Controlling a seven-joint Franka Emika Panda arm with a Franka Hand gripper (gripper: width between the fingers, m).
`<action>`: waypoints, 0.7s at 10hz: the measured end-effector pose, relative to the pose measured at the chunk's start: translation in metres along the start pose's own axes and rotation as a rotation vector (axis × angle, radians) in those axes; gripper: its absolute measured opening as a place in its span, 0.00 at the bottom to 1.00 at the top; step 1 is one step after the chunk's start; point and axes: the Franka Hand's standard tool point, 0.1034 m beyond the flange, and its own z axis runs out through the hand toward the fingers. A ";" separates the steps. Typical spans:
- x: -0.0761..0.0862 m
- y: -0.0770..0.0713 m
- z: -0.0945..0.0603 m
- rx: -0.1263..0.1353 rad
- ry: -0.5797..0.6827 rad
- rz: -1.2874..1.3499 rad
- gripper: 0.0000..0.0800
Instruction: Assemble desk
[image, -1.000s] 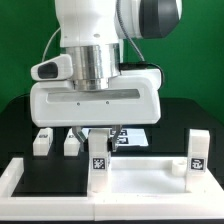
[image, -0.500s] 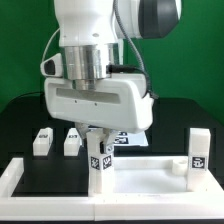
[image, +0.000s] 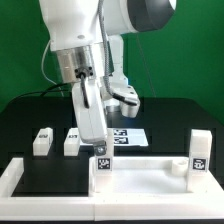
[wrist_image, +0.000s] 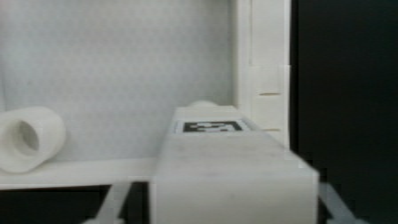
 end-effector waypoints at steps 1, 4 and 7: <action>0.000 0.000 0.000 0.001 0.001 0.055 0.36; 0.001 -0.001 0.000 0.004 0.004 0.184 0.36; 0.001 0.000 0.001 0.003 0.004 0.189 0.43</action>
Offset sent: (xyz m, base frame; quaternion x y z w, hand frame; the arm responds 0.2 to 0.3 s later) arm 0.0007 -0.0010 -0.0004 -0.0077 0.0001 0.1940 0.9810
